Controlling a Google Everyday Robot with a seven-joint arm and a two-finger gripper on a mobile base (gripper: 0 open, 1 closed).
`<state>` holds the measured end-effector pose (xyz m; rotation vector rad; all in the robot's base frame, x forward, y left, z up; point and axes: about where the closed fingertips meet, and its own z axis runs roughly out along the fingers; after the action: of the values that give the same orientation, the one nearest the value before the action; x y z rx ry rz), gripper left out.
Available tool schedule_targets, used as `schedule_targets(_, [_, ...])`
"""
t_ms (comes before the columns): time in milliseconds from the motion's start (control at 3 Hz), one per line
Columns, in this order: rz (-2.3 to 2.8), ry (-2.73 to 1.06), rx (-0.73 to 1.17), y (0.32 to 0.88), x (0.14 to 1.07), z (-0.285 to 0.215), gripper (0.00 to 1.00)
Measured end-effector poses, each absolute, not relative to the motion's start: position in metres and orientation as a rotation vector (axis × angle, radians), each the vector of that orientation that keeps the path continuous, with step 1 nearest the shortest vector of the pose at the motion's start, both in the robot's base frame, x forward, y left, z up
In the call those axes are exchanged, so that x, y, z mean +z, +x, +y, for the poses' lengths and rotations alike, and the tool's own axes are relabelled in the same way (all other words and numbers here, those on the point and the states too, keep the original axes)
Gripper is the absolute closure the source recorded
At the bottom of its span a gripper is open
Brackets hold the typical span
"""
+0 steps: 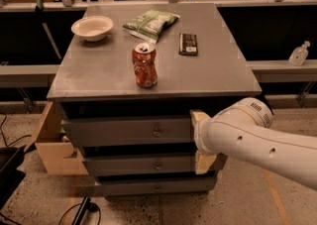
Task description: Open top drawer
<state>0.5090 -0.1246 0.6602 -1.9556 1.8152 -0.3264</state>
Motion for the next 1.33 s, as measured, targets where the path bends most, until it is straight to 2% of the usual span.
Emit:
schedule_targets(1000, [1.782,-2.069,-0.381,0.525,0.653,-0.117,0.00])
schedule_targets(1333, [1.788,-2.121,-0.356,0.523,0.640,-0.114,0.18])
